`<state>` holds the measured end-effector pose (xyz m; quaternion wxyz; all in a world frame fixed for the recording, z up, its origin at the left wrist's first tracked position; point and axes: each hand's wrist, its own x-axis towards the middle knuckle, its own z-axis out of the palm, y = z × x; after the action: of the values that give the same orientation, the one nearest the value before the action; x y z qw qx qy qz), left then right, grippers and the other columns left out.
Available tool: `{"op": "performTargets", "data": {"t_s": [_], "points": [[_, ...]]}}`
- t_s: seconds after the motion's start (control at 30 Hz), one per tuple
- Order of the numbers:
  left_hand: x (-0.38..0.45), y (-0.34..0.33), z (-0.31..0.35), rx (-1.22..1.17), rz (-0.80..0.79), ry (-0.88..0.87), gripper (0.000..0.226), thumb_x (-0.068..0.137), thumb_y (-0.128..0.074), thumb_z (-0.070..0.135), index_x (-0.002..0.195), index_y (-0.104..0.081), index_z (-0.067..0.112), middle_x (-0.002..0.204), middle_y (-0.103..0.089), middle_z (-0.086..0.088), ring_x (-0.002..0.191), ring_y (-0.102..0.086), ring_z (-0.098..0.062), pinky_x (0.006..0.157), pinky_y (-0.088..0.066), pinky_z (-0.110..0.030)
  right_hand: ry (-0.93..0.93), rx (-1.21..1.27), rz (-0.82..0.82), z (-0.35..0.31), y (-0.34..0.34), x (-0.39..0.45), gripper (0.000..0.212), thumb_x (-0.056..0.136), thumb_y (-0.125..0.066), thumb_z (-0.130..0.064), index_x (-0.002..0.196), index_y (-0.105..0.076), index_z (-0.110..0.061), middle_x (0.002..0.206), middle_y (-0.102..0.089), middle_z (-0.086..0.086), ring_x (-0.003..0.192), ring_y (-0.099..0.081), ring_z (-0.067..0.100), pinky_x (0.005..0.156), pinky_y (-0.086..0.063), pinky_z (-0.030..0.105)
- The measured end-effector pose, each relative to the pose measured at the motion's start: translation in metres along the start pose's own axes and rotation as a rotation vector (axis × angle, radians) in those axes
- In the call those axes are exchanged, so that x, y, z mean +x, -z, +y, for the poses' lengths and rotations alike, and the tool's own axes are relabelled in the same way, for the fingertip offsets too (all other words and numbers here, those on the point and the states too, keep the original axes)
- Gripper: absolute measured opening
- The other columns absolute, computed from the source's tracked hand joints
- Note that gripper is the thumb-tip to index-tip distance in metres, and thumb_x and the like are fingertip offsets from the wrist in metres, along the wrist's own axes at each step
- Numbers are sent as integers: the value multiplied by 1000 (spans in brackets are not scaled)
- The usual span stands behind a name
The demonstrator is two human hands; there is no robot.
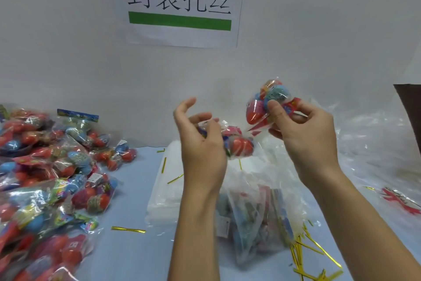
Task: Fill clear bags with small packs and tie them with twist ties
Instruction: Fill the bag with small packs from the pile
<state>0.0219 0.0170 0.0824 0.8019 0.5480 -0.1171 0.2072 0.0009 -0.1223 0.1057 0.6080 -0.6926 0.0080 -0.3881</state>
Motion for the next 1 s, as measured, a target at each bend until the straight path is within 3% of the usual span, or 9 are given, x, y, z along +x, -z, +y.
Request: {"op": "performTargets", "data": {"t_s": [0.17,0.3,0.37,0.43,0.53,0.7,0.8,0.93,1.0], "points": [[3,-5,-4,-322,181,246,38,91,-58,-1,117,-49,26,83,-56,-2,71,-53,-17,69,-46,-31,-24,-25,-58,-1,12,7,5,86,-78,-27,87,-75,-24,82,-79,-3,81,-77,16,84,-61,40],[7,-2,0,-430,272,278,28,91,-59,-5,110,-56,15,80,-61,-6,65,-58,-14,65,-50,-26,-7,-43,-51,0,14,10,12,92,-73,-25,81,-71,-31,77,-76,-18,75,-73,1,64,-55,13],[7,1,2,-438,283,261,25,91,-60,-6,108,-59,13,80,-69,-5,64,-64,-12,63,-55,-27,-25,-59,-55,2,15,10,6,92,-72,-27,86,-73,-29,77,-76,-17,74,-73,-1,59,-52,10],[6,5,3,-426,268,237,24,91,-59,-7,108,-62,10,80,-75,-4,71,-68,-14,71,-58,-33,-40,-84,-64,4,16,10,4,89,-74,-29,88,-74,-26,77,-76,-15,73,-73,0,58,-53,11],[6,8,4,-351,201,215,20,97,-57,1,111,-64,13,95,-78,1,99,-70,-17,86,-56,-37,-60,-77,-98,4,20,9,10,84,-79,-28,78,-72,-30,75,-76,-15,73,-74,4,62,-58,16],[4,5,5,-243,157,145,22,103,-50,13,117,-62,25,112,-74,11,112,-67,-14,90,-55,-36,-101,-49,-92,6,21,10,11,79,-82,-28,81,-71,-27,75,-77,-2,68,-74,9,56,-58,19],[2,-2,2,-128,160,48,22,104,-48,13,113,-62,28,114,-72,10,102,-68,-15,89,-54,-37,-75,-148,-85,10,17,8,13,82,-82,-29,77,-70,-31,74,-74,-8,69,-72,5,59,-61,24],[-5,-20,-2,38,76,-110,30,105,-43,8,118,-55,32,123,-63,13,76,-64,4,65,-52,-13,84,-308,-63,10,3,1,17,85,-79,-23,70,-71,-20,62,-69,-9,61,-67,11,60,-58,39],[-10,-29,-5,86,-22,-123,34,105,-41,7,122,-53,34,127,-59,16,77,-62,4,63,-51,-12,177,-323,-118,7,-8,-6,22,92,-71,-24,72,-74,-15,61,-70,-3,58,-66,16,58,-54,39]]}}
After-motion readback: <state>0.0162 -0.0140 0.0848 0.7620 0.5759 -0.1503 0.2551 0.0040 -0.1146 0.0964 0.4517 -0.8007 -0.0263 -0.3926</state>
